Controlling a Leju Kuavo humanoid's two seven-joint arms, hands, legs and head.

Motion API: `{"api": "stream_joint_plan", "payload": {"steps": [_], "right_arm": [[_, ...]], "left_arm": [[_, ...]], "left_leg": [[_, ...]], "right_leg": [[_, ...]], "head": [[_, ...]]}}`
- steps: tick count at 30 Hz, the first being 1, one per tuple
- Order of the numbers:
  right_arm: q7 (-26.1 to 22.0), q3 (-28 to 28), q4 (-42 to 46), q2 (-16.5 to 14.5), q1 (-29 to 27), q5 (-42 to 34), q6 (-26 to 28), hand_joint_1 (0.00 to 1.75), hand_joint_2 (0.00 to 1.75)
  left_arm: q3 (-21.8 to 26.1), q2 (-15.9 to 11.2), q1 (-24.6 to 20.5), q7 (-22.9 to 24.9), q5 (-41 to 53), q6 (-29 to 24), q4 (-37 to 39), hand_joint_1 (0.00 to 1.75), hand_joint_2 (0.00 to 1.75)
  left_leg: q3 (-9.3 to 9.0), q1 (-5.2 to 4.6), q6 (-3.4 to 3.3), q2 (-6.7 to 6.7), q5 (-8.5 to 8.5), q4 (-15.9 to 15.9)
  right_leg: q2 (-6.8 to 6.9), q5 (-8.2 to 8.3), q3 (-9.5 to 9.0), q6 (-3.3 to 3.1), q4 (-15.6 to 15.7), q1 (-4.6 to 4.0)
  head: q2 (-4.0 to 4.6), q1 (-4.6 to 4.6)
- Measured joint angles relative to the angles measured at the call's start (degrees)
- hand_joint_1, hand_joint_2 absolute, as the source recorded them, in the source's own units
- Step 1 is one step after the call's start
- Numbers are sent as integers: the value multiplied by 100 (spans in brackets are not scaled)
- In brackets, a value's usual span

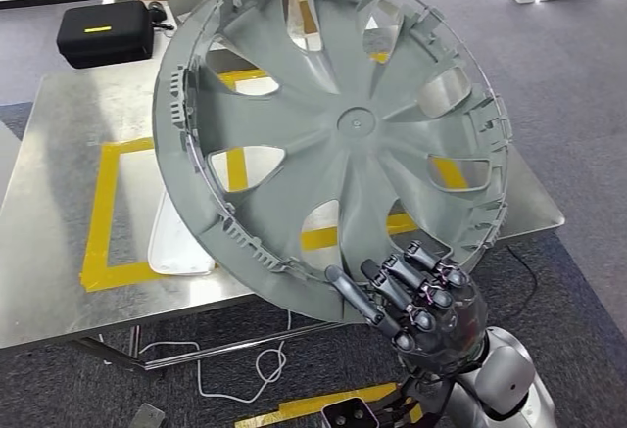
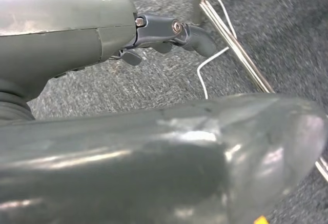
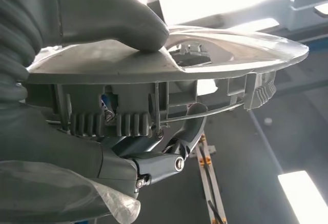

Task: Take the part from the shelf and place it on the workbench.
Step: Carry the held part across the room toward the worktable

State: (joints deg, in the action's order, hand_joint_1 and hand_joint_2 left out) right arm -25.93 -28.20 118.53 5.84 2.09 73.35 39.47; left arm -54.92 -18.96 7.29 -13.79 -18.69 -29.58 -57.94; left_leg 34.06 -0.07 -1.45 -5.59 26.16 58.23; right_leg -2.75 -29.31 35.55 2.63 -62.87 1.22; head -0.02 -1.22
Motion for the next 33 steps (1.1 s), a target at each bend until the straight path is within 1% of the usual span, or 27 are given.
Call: {"api": "stream_joint_plan", "payload": {"steps": [1, 2, 4, 5, 6, 8, 10, 11, 12, 13, 14, 15, 16, 17, 18, 19, 20, 21, 22, 24, 25, 26, 27, 28, 30, 31, 33], "right_arm": [[4, -2, -1, 0, 2, 3, 0, 175, 175], [11, -3, -1, 0, 7, 4, 0, 175, 175], [33, -5, -2, 0, 17, 10, 0, 175, 175], [46, -6, -2, 0, 21, 11, 0, 175, 175], [59, -8, -1, 0, 22, 14, 0, 175, 175], [83, -9, -1, 0, 24, 19, 0, 175, 175], [101, -9, -2, 0, 26, 25, 0, 175, 175], [105, -10, -3, 0, 26, 29, 0, 175, 175], [108, -11, -3, 0, 26, 33, 0, 175, 175], [108, -15, -4, 0, 27, 37, 0, 175, 175], [109, -18, -4, 0, 29, 39, 0, 175, 175], [108, -21, -4, 0, 31, 41, 0, 175, 175], [109, -22, -4, 0, 34, 42, 0, 175, 175], [110, -23, -4, 0, 40, 42, 0, 175, 175], [111, -23, -4, 0, 48, 42, 0, 175, 175], [114, -25, -4, 0, 56, 38, 0, 175, 175], [122, -28, -4, 1, 65, 28, 0, 175, 175], [134, -32, -4, 1, 72, 7, 1, 175, 175], [152, -40, -4, 4, 75, -36, 1, 175, 175], [196, -63, -7, 20, 81, -136, 1, 175, 175], [231, -78, -11, 33, 81, -173, 0, 175, 175], [269, -92, -19, 46, 81, -186, 0, 175, 175], [312, -106, -31, 58, 80, -184, 0, 175, 175], [353, -118, -45, 68, 79, -166, 0, 175, 175], [426, -136, -66, 83, 83, -109, 0, 175, 175], [469, -146, -73, 89, 90, -65, 0, 175, 175], [562, -161, -87, 99, 100, 36, 1, 175, 175]], "left_arm": [[0, 1, -2, 1, -1, -4, 0, 0, 0], [1, 2, 1, 1, -1, -8, 0, 0, 0], [-1, -1, 23, 4, -2, -13, 0, 0, 0], [-3, -3, 38, 5, -1, -13, -1, 0, 0], [-4, -8, 43, 7, -2, -14, -1, 0, 0], [-2, -19, 30, 8, -4, -21, -2, 0, 0], [-4, -24, 16, 9, -4, -26, -2, 0, 0], [-7, -25, 23, 11, -4, -26, -2, 0, 0], [-8, -26, 33, 13, -5, -26, -2, 0, 0], [-9, -29, 42, 15, -7, -27, -2, 0, 0], [-7, -32, 47, 17, -8, -27, -2, 0, 0], [-5, -33, 42, 18, -9, -28, -2, 0, 0], [-3, -34, 34, 19, -8, -28, -2, 0, 0], [-2, -35, 31, 19, -9, -29, -2, 0, 0], [-1, -37, 34, 20, -9, -31, -2, 0, 0], [-2, -38, 44, 22, -10, -32, -3, 0, 0], [-2, -39, 60, 27, -11, -35, -4, 0, 0], [-2, -39, 66, 36, -12, -40, -5, 0, 0], [-1, -39, 61, 48, -12, -46, -7, 0, 0], [2, -38, 37, 74, -11, -56, -10, 0, 0], [3, -38, 30, 87, -10, -61, -11, 0, 0], [3, -37, 32, 97, -10, -67, -13, 0, 0], [2, -36, 37, 104, -10, -74, -13, 0, 0], [2, -36, 41, 108, -11, -83, -14, 0, 0], [1, -36, 45, 109, -14, -97, -24, 0, 0], [1, -38, 44, 109, -16, -103, -31, 0, 0], [1, -44, 47, 109, -20, -112, -41, 0, 0]], "left_leg": [[14, 4, 32, -73, 9, 17], [36, 11, 66, -138, 10, 27], [71, 30, 133, -248, 0, 25], [86, 25, 164, -174, 23, 54], [133, 16, 195, -34, 89, 155], [389, 11, 257, 344, 376, 688], [749, 46, 300, 482, 657, 1400], [844, 59, 312, 500, 673, 1581], [834, 68, 315, 514, 579, 1548], [713, 68, 308, 548, 391, 1297], [522, 58, 286, 640, 174, 910], [333, 25, 262, 768, 32, 541], [198, -4, 229, 876, -49, 270], [134, -32, 197, 939, -58, 129], [129, -55, 170, 929, -25, 102], [136, -50, 134, 861, -26, 87], [129, -38, 104, 793, -31, 65], [116, -22, 71, 736, -39, 42], [103, -3, 36, 683, -46, 20], [95, 9, -15, 587, -41, 12], [93, 4, -30, 538, -33, 14], [85, -4, -38, 495, -24, 15], [71, -11, -43, 457, -13, 18], [48, -17, -40, 423, 0, 19], [3, -25, -15, 366, 34, 23], [0, -31, 6, 345, 46, 34], [27, -42, 22, 327, 55, 58]], "right_leg": [[-108, 73, -128, -22, 254, 10], [-174, 67, -198, -49, 370, 11], [-96, 41, -243, -112, 400, 0], [-28, 41, -261, -148, 415, 5], [48, 37, -283, -185, 431, 14], [218, 15, -325, -248, 448, 17], [387, -20, -353, -272, 447, 6], [466, -39, -370, -272, 446, 3], [543, -59, -393, -267, 446, 2], [618, -83, -424, -258, 446, 1], [689, -109, -459, -243, 446, -2], [757, -140, -492, -217, 445, -17], [821, -167, -518, -185, 444, -33], [884, -190, -538, -151, 447, -49], [947, -207, -554, -117, 456, -62], [1010, -222, -580, -85, 470, -65], [995, -250, -594, -53, 470, -59], [886, -309, -578, -28, 414, -50], [719, -418, -494, -9, 238, -40], [379, -725, -121, -1, -449, -29], [314, -846, 107, -1, -830, -33], [291, -873, 280, -4, -1074, -37], [284, -782, 363, -10, -1117, -43], [283, -569, 322, -25, -910, -45], [260, -100, 44, -70, -161, -53], [240, 30, -96, -94, 160, -58], [201, 62, -208, -110, 403, -67]], "head": [[-1, 3], [-1, 4], [-1, 10], [0, 18], [0, 39], [0, 73], [0, 80], [0, 81], [0, 83], [0, 84], [0, 84], [0, 85], [-1, 83], [-1, 79], [-1, 77], [-1, 75], [0, 73], [0, 68], [0, 54], [0, 20], [0, 10], [0, 8], [0, 9], [0, 9], [0, 11], [-1, 13], [-2, 25]]}}
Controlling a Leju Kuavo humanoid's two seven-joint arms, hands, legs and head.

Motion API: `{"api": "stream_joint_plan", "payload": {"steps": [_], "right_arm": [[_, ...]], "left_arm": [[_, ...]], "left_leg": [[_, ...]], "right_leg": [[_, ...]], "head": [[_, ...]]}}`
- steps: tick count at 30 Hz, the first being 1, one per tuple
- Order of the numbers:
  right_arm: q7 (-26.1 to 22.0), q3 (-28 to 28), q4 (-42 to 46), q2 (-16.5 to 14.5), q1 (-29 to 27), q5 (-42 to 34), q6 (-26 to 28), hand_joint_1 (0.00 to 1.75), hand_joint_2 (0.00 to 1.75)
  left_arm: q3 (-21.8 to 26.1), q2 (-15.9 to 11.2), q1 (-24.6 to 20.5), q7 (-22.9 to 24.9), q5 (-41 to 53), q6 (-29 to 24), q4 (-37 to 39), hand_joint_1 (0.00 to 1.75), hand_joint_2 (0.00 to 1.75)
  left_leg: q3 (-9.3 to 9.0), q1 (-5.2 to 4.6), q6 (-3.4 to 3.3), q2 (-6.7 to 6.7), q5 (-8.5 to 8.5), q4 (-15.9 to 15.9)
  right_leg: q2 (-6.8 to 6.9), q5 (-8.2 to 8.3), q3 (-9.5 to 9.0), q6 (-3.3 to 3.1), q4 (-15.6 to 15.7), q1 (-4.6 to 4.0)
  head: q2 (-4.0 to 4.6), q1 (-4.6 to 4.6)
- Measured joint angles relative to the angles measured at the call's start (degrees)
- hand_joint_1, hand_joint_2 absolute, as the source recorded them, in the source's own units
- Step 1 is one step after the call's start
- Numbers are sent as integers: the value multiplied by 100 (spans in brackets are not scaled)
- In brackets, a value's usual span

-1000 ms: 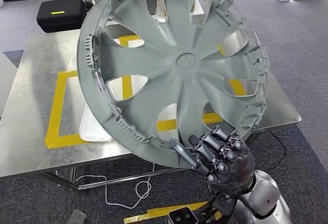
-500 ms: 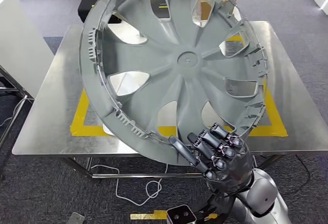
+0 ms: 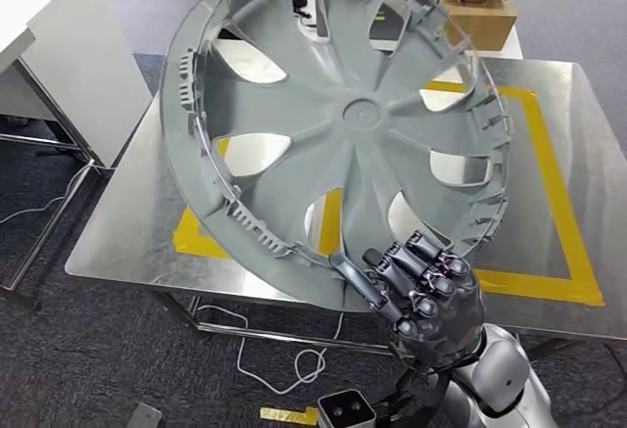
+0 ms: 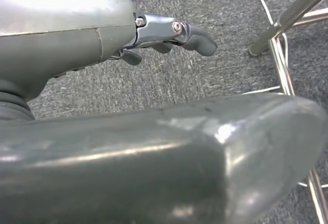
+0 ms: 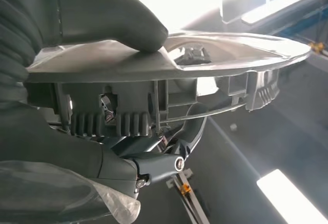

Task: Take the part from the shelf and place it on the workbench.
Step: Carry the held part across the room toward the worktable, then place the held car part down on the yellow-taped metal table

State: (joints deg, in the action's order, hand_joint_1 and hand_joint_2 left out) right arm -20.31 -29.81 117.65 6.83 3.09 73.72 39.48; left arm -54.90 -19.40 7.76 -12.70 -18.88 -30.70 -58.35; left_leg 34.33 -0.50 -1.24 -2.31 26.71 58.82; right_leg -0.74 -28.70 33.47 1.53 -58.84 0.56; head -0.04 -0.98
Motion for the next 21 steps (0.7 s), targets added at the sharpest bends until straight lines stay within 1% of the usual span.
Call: {"api": "stream_joint_plan", "payload": {"steps": [2, 4, 9, 13, 21], "right_arm": [[85, -10, -19, 8, 1, 71, 0, 175, 175], [144, -19, -43, 18, 5, 102, -1, 175, 175], [266, -44, -85, 59, 20, 162, 0, 175, 175], [301, -77, -108, 94, 31, 185, -1, 175, 175], [618, -242, -154, 264, 119, 86, -1, 175, 175]], "left_arm": [[-1, -7, 10, 0, -7, -4, -5, 0, 0], [-1, -15, 17, 0, -14, -6, -10, 0, 0], [0, -38, 18, 2, -15, -13, -14, 0, 0], [0, -38, 21, 2, -15, -16, -16, 0, 0], [0, -40, 24, 4, 8, -17, -36, 0, 0]], "left_leg": [[8, 1, -15, -2, -5, 0], [-7, 3, -17, -2, -11, -28], [-29, 4, 17, -2, -24, -73], [-29, 9, 56, -3, -26, -79], [-29, -5, 61, -3, -25, -78]], "right_leg": [[-7, 12, -13, 5, 35, -4], [-8, 5, -14, -6, 33, -7], [-7, -8, -18, -36, 31, -12], [-5, -12, -20, -41, 29, -16], [-4, -12, -29, -40, 31, 0]], "head": [[1, 8], [1, 10], [2, 10], [2, 9], [2, 6]]}}
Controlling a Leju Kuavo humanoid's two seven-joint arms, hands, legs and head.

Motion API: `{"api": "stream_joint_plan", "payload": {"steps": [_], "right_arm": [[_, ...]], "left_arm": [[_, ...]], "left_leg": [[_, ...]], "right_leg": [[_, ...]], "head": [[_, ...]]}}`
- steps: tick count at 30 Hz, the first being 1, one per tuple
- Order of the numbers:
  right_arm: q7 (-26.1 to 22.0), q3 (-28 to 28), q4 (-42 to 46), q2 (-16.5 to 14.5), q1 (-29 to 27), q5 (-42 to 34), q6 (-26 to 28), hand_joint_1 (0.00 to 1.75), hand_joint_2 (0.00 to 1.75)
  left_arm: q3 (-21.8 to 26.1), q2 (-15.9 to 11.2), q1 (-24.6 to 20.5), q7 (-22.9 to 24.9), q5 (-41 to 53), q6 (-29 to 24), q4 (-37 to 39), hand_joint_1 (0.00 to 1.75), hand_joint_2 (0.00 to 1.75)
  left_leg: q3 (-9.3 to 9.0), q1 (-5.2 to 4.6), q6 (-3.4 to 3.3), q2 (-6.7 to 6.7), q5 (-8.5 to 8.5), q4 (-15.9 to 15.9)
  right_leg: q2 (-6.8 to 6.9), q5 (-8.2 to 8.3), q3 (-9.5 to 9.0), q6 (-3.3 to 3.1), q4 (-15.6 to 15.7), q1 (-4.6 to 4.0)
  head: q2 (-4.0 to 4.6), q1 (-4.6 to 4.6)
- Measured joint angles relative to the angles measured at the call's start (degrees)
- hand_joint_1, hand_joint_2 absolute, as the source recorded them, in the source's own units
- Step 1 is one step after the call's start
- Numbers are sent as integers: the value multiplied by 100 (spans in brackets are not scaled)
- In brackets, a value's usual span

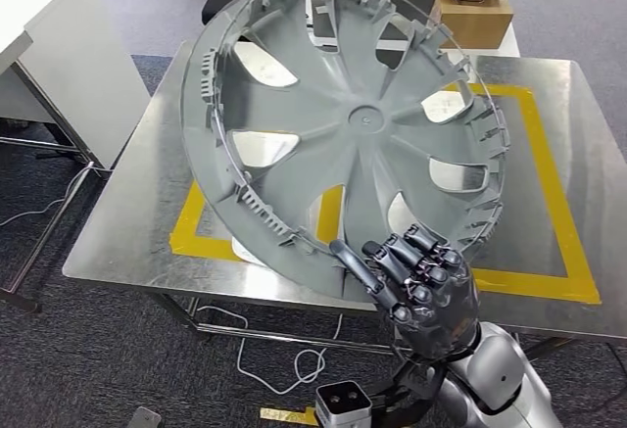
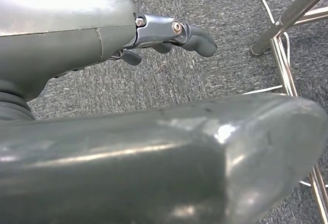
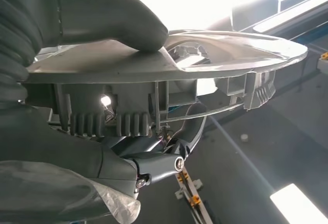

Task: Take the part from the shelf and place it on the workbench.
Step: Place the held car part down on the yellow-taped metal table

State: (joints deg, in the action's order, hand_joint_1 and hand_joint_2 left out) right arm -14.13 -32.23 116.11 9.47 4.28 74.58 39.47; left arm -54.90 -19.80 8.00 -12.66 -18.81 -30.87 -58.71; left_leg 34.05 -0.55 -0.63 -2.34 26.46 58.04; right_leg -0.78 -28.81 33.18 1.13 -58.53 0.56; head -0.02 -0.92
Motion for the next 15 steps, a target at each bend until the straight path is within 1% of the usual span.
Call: {"api": "stream_joint_plan", "payload": {"steps": [8, 15], "right_arm": [[1, -120, -11, 96, 22, -133, 1, 175, 175], [-174, -144, -11, 103, 12, -254, 2, 175, 175]], "left_arm": [[0, -4, 7, 0, 0, -3, -12, 0, 0], [-3, -4, 9, -3, -7, -4, -13, 0, 0]], "left_leg": [[0, -13, -2, 0, 1, 3], [-1, -13, -3, 0, 2, 3]], "right_leg": [[1, 1, -1, 2, 4, 14], [1, 1, -1, 2, 4, 13]], "head": [[0, 1], [0, 2]]}}
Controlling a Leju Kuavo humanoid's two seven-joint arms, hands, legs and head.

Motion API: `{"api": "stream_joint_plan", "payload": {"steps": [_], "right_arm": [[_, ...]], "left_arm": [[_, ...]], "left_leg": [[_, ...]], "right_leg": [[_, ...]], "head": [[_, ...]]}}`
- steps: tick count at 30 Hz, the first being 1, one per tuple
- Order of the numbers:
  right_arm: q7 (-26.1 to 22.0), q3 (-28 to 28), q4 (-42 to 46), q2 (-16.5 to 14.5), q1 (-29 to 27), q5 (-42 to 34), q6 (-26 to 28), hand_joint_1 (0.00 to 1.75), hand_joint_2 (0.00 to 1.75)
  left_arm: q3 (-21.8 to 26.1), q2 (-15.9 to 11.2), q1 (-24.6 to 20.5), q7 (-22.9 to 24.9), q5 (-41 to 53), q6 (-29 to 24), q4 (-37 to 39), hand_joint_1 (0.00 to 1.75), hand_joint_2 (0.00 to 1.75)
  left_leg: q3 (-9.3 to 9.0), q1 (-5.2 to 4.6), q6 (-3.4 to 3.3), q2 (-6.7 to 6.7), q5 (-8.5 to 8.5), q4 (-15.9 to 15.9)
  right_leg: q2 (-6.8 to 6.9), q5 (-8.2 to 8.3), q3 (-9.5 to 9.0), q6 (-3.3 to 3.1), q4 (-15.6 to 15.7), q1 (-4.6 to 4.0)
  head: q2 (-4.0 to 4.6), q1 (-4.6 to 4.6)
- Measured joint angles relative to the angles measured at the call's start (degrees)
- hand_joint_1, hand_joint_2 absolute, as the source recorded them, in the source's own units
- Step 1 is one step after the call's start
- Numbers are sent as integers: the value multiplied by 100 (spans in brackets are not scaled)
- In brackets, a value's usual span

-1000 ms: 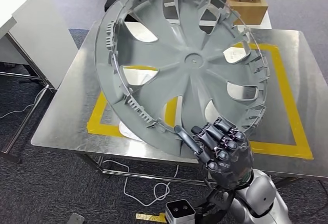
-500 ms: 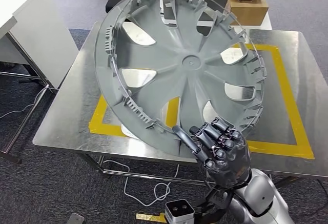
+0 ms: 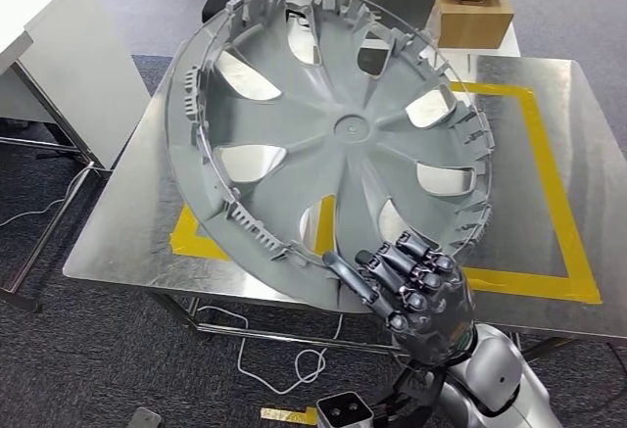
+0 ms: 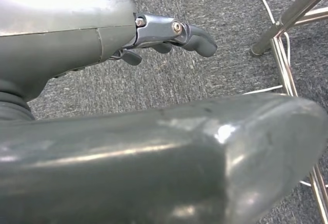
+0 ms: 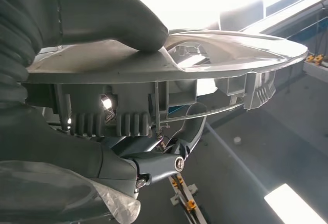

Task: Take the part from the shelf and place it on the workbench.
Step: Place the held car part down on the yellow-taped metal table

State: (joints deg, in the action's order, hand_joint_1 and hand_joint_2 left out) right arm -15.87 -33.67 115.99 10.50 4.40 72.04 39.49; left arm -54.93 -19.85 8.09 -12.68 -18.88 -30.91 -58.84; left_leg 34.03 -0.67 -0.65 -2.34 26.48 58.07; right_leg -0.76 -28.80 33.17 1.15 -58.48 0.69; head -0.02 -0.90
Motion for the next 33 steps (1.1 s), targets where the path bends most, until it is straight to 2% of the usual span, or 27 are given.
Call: {"api": "stream_joint_plan", "payload": {"steps": [14, 24, 33], "right_arm": [[-231, 196, 2, -104, -205, 84, 1, 175, 175], [377, 418, 2, -119, -416, 479, 1, 175, 175], [1440, 743, -122, 97, -818, 741, 1, 175, 175]], "left_arm": [[-8, 2, 27, -2, -64, -55, -3, 0, 0], [-8, -21, 147, 54, -181, -229, -122, 0, 0], [4, -127, 363, 149, -399, -532, -379, 0, 0]], "left_leg": [[0, 0, 0, 0, 0, 0], [0, 0, -3, 0, 2, 0], [2, 0, 0, 0, 8, 0]], "right_leg": [[0, 0, 0, 0, 0, 0], [0, -1, 0, 1, 1, 0], [-1, -3, 1, 2, 2, 1]], "head": [[0, -1], [-1, -2], [0, -1]]}}
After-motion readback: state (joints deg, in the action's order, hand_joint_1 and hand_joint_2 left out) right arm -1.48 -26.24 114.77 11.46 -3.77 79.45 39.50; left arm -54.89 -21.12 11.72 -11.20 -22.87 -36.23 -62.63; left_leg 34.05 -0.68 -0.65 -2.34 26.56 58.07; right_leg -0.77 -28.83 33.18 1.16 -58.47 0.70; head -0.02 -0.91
